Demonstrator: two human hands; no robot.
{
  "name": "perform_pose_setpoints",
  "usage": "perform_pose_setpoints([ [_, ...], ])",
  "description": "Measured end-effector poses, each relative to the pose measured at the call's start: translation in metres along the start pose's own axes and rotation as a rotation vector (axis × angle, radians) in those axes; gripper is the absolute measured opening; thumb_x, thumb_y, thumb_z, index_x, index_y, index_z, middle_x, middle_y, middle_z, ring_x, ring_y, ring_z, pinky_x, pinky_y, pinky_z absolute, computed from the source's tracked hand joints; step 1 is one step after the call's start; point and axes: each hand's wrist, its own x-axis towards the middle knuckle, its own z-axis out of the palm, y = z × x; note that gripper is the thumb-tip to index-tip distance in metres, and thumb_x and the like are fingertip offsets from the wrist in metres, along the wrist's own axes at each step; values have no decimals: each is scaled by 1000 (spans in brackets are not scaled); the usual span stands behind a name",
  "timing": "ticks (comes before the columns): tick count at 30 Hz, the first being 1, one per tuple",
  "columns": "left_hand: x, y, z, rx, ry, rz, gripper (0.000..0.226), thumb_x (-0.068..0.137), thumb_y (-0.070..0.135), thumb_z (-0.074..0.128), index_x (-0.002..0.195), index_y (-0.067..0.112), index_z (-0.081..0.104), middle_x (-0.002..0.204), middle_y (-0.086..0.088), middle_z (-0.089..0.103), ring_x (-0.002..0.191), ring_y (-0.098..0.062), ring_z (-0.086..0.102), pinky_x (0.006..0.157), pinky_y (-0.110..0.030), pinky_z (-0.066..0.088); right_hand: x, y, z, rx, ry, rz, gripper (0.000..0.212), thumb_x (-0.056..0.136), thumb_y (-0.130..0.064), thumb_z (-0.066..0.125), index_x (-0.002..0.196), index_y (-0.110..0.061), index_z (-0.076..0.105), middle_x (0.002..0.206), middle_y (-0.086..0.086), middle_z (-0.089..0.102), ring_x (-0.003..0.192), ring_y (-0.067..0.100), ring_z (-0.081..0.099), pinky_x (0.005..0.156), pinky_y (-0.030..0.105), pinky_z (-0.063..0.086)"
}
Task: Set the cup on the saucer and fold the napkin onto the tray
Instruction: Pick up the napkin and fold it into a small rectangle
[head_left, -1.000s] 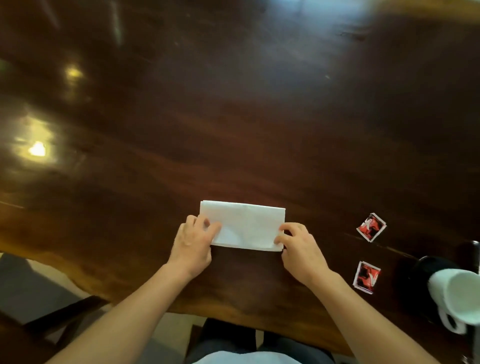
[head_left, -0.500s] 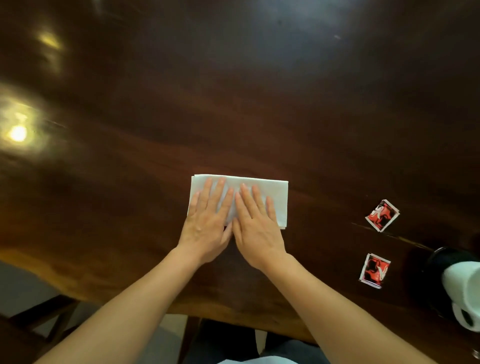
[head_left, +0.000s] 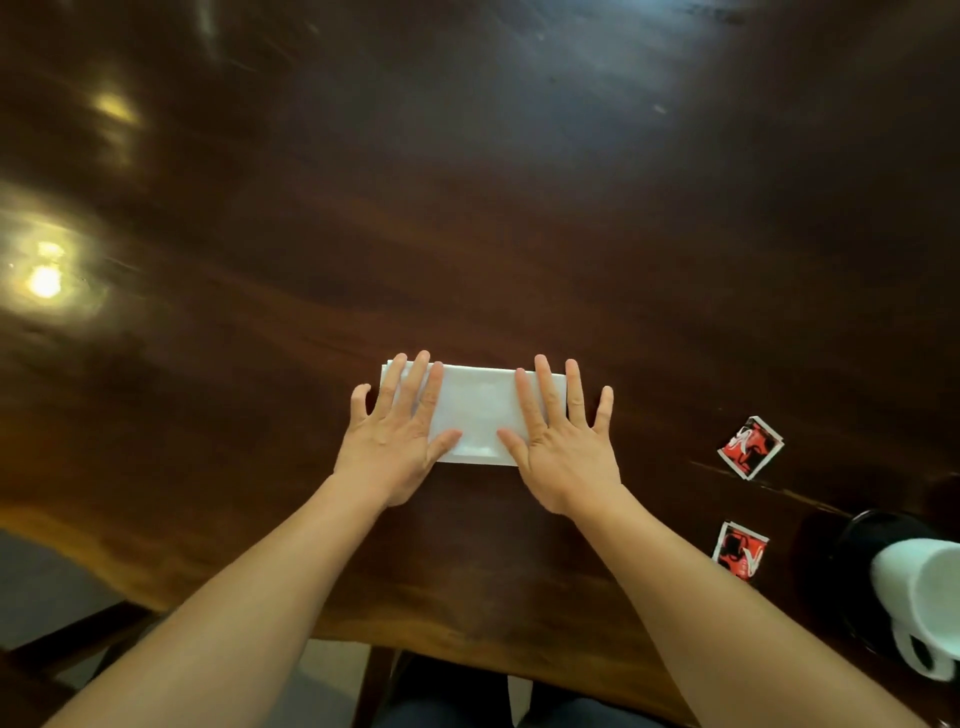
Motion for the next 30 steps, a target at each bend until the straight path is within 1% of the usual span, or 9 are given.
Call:
perform_pose_setpoints([
  [3, 4, -2, -8, 10, -57, -33, 87, 97, 70, 21, 153, 27, -28, 163, 3, -32, 152, -26, -27, 122, -55, -3, 2, 6, -8, -7, -35, 8, 71, 95, -68, 4, 144, -35, -37, 159, -4, -38, 144, 27, -39, 115, 62, -22],
  [6, 5, -5, -24, -61, 77, -97, 87, 90, 70, 48, 157, 27, 13, 160, -5, 18, 146, -30, 19, 114, -49, 25, -1, 2, -13, -18, -33, 22, 78, 99, -64, 16, 152, -27, -26, 163, -3, -31, 147, 30, -33, 114, 64, -18],
  [9, 3, -17, -32, -270, 103, -221, 57, 82, 53, 73, 129, 24, 55, 126, -2, 56, 116, -26, 50, 97, -42, 44, -1, -9, -25, 38, 68, 66, 81, 97, -54, 47, 158, -16, 8, 166, 5, 6, 153, 35, 0, 118, 64, -2],
  [11, -6, -23, -31, -517, 30, -316, 33, 81, 41, 78, 106, 21, 68, 109, -4, 65, 102, -23, 59, 83, -39, 53, -4, -17, -32, 87, 130, 90, 69, 88, -46, 67, 143, -18, 36, 147, 7, 35, 141, 32, 29, 117, 62, 14],
  [14, -32, -19, -22, -851, 58, -468, 22, 87, 36, 75, 92, 16, 67, 93, -4, 67, 90, -22, 63, 69, -34, 49, -17, -24, -28, 184, 124, 208, 53, 82, -36, 75, 124, -20, 47, 122, 3, 54, 119, 28, 48, 107, 53, 33],
  [17, -57, -7, -11, -1171, 149, -587, 28, 97, 39, 63, 105, 12, 67, 101, -7, 69, 96, -27, 65, 80, -42, 54, -42, -21, -20, 364, -36, 287, 15, 92, -29, 63, 102, -19, 56, 107, 4, 64, 103, 24, 57, 88, 39, 47],
  [19, -75, 4, -9, -1206, 223, -632, 35, 100, 44, 55, 109, 12, 65, 104, -9, 69, 97, -28, 65, 83, -44, 55, -60, -16, -19, 695, -112, 334, 11, 93, -27, 64, 90, -17, 60, 96, 3, 66, 89, 18, 62, 73, 31, 53],
  [25, -121, 44, -43, -1419, 379, -631, 45, 100, 55, 46, 110, 13, 59, 99, -7, 65, 90, -22, 64, 69, -33, 51, -124, -2, -63, 1725, -122, 417, 12, 98, -15, 58, 107, -8, 62, 118, 15, 68, 102, 29, 70, 70, 37, 58],
  [30, -155, 74, -102, -1753, 180, -598, 45, 98, 62, 43, 96, 20, 59, 97, -9, 70, 87, -29, 71, 79, -46, 59, -178, 11, -112, 2022, -223, 248, 32, 92, -23, 66, 122, -14, 61, 121, 17, 68, 110, 32, 67, 83, 43, 59],
])
